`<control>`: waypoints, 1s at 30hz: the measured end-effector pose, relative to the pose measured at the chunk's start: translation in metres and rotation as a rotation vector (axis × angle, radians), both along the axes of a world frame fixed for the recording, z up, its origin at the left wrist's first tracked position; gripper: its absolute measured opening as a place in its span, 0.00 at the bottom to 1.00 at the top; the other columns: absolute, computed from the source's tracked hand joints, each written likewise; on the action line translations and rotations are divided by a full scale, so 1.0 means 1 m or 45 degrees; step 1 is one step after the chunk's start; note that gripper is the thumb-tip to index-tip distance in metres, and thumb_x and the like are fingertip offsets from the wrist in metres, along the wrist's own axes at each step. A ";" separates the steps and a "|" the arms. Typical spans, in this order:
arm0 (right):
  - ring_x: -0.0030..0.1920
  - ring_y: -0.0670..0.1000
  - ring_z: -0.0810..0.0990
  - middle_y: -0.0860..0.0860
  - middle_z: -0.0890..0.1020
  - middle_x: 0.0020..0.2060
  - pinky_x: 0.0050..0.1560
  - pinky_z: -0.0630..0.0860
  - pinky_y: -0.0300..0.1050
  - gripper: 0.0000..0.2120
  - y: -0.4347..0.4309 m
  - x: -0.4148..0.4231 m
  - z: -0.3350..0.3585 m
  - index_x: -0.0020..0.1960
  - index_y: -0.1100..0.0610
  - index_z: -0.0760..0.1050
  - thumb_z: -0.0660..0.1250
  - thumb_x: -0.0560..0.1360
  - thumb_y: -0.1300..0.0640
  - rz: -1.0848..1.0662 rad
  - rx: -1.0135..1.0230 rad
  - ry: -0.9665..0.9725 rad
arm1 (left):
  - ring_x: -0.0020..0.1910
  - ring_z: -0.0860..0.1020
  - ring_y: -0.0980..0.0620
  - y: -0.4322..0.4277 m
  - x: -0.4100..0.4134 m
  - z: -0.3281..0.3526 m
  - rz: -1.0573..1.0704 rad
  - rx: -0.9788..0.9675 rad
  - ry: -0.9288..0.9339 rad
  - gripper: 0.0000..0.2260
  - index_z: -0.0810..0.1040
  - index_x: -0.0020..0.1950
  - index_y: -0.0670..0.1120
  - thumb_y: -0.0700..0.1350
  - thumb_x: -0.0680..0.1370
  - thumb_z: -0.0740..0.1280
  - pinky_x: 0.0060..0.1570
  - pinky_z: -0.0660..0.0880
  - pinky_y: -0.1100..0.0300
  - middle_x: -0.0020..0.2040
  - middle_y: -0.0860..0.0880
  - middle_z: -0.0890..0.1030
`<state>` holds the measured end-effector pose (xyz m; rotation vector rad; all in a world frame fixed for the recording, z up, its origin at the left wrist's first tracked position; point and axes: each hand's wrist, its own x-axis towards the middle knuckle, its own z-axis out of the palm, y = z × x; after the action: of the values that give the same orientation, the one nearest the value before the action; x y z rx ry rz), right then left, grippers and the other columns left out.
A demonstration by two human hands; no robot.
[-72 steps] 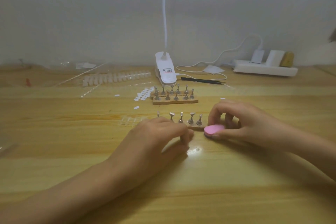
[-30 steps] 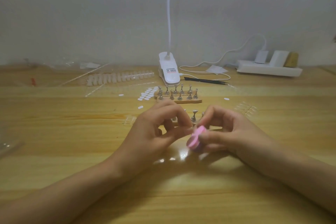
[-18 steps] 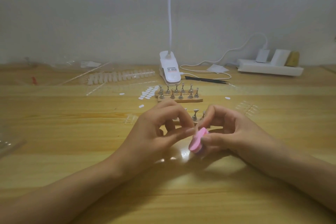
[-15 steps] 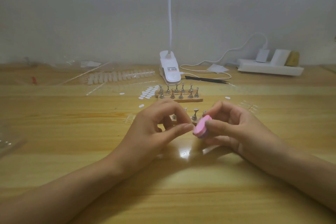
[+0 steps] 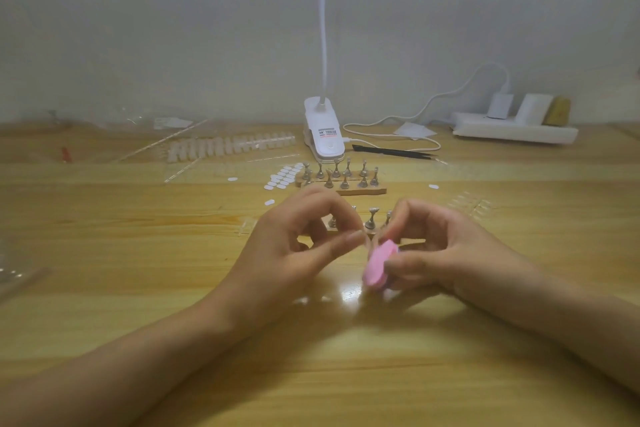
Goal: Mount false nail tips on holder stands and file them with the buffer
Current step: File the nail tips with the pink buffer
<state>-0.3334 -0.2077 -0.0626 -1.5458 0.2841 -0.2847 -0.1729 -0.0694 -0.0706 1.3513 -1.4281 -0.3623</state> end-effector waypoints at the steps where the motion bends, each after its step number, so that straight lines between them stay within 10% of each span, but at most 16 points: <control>1: 0.44 0.60 0.86 0.60 0.85 0.46 0.41 0.83 0.47 0.10 0.002 0.000 0.000 0.43 0.55 0.78 0.78 0.68 0.62 0.013 -0.033 0.003 | 0.37 0.75 0.59 0.000 0.000 0.000 -0.004 -0.001 -0.023 0.03 0.80 0.41 0.49 0.47 0.74 0.71 0.37 0.69 0.70 0.43 0.57 0.77; 30: 0.46 0.61 0.87 0.59 0.85 0.49 0.41 0.83 0.46 0.11 0.003 0.001 -0.003 0.44 0.55 0.78 0.80 0.68 0.58 -0.030 -0.063 -0.034 | 0.37 0.74 0.59 0.000 -0.001 0.001 -0.030 0.021 -0.057 0.04 0.79 0.41 0.48 0.46 0.75 0.71 0.36 0.68 0.70 0.42 0.58 0.77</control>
<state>-0.3324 -0.2047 -0.0655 -1.5872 0.2761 -0.3328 -0.1736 -0.0696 -0.0695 1.3643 -1.4816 -0.3621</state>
